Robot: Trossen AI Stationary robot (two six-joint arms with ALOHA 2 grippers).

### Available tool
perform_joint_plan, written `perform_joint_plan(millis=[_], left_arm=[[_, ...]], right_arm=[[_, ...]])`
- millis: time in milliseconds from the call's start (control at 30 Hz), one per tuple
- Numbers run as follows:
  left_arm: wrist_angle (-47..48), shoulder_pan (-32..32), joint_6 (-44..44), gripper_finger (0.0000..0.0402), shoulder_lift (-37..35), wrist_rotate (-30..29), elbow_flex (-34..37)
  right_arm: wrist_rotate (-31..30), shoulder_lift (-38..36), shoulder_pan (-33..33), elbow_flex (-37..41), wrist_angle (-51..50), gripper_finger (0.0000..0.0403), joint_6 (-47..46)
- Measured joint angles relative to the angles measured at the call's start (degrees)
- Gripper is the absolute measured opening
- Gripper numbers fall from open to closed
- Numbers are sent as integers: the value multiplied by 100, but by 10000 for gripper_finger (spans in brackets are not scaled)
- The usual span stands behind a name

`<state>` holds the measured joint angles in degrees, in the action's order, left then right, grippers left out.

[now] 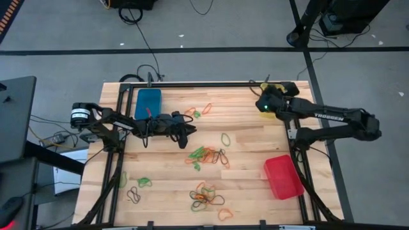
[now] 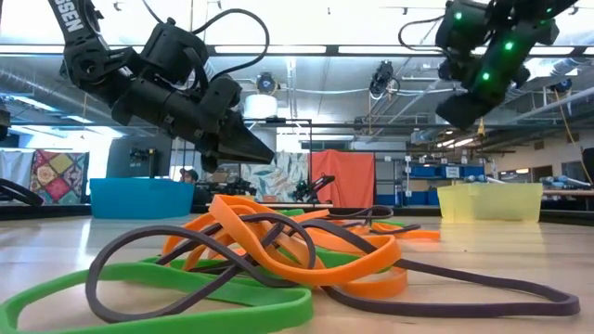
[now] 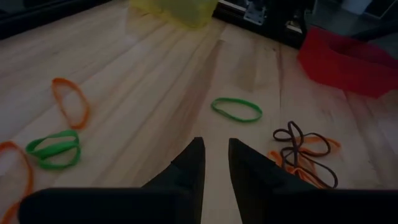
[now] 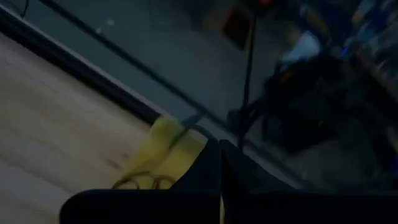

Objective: Sort rubber bands into baskets
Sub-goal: Put the brown rubber band into the yellow bin

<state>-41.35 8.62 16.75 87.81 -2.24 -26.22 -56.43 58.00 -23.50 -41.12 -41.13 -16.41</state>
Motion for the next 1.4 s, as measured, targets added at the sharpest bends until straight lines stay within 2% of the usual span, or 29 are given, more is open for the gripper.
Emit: perform_joint_plan(millis=[167, 433, 500, 567, 633, 767, 867, 967, 1133, 1267, 1400], left_arm=[[0, 0, 26, 76, 0, -2, 0], [77, -2, 151, 76, 0, -2, 4], [75, -2, 147, 76, 0, -4, 4], [66, -2, 145, 76, 0, -8, 4], [53, -2, 116, 76, 0, -59, 4], [53, 0, -193, 76, 0, -90, 7], [53, 0, -256, 76, 0, -90, 8], [53, -1, -289, 76, 0, -90, 9], [53, 0, -302, 76, -1, -128, 9], [53, 0, -321, 76, -2, -225, 9], [54, 0, -321, 76, -2, -238, 9]], right_arm=[[1346, 0, -634, 0, -22, 35, -306], [1718, 22, -1256, -2, -533, 117, -486], [2063, 39, -1312, -2, -502, 138, -456], [2695, 42, -1262, -2, -227, 154, -245], [3578, 67, -1096, 54, 351, 166, 2], [5113, 274, -579, 453, 2192, 171, 193], [5822, 745, 22, 737, 3098, 169, 465], [6197, 1253, 664, 848, 3663, 169, 562], [6280, 2075, 1591, 857, 4736, 169, 160], [6423, 2842, 1974, 851, 5613, 169, -212], [6343, 3401, 2102, 727, 5696, 169, -400]])
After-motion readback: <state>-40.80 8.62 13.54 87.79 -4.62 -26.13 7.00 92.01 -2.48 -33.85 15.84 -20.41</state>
